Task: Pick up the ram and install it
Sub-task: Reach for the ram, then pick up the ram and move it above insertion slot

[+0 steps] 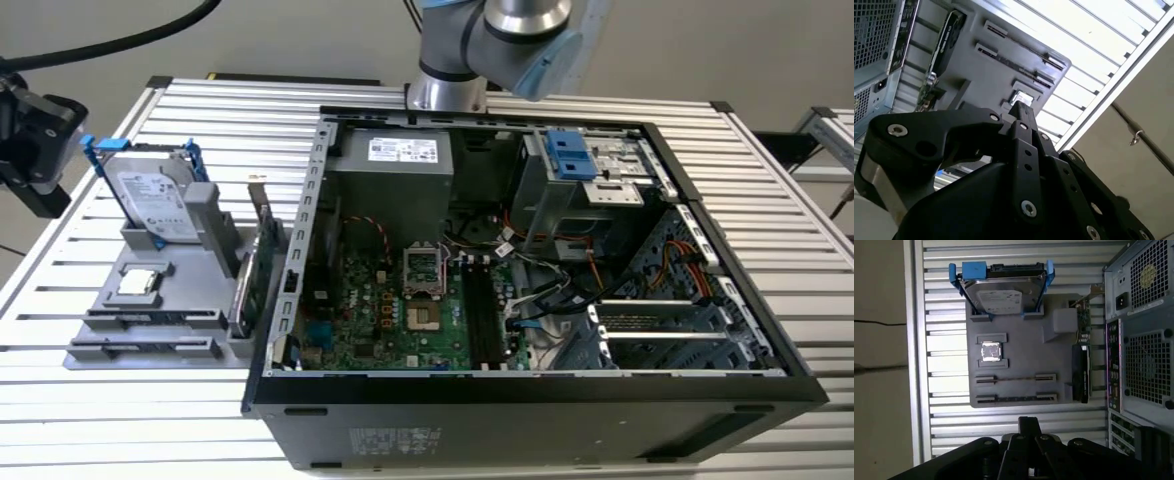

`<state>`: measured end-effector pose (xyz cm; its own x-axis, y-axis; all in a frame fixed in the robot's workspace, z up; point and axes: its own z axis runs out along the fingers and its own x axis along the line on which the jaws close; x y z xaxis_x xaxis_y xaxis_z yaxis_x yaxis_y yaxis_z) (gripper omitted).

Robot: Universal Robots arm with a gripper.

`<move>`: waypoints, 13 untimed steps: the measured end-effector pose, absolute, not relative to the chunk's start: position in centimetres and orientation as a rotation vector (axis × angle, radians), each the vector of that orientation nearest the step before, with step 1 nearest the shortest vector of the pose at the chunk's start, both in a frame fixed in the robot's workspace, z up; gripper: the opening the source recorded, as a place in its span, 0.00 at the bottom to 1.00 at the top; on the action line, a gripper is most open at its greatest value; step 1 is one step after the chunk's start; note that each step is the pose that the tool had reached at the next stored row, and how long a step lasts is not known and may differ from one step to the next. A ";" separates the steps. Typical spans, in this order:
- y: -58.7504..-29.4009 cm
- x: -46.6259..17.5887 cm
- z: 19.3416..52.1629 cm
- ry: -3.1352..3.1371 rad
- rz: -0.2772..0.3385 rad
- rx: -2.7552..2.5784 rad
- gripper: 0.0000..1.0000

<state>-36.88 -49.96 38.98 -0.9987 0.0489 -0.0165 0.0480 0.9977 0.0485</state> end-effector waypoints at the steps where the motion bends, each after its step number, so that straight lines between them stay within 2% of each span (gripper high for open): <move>1: -50.0 -36.9 39.0 3.122 0.075 0.067 0.00; 13: -50.2 -36.9 38.9 3.124 0.076 0.020 0.00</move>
<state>-36.88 -50.19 38.95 -0.9998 0.0133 -0.0165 0.0125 0.9987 0.0485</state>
